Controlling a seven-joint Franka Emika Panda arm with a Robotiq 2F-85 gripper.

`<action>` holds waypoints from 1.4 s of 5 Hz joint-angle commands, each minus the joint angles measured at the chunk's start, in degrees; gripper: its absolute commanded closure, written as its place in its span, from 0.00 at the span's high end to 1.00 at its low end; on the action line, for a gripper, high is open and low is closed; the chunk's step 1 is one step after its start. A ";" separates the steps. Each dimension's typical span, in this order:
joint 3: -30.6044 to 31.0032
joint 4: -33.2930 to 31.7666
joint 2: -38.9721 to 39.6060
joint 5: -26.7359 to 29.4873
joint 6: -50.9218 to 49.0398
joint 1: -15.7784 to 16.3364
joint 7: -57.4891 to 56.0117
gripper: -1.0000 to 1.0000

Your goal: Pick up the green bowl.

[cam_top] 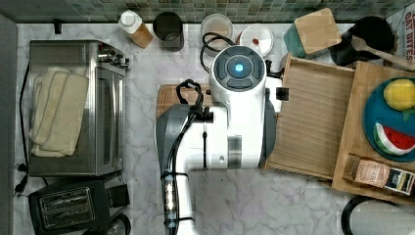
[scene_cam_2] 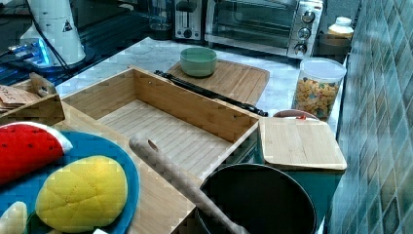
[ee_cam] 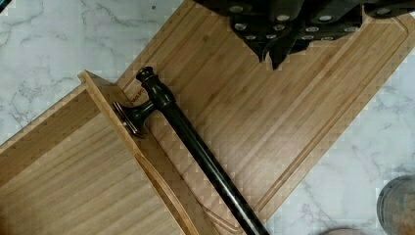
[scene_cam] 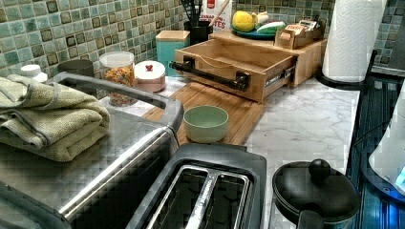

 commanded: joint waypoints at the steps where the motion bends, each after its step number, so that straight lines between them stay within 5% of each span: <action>1: 1.66 -17.24 -10.53 0.07 13.04 1.90 6.10 0.00; 4: 3.61 -33.82 -20.16 5.39 24.52 4.67 12.13 0.07; 5: 3.89 -33.88 -19.41 6.24 22.88 5.09 13.44 1.00; 7: 6.44 -34.58 -16.73 5.17 22.83 4.21 19.77 1.00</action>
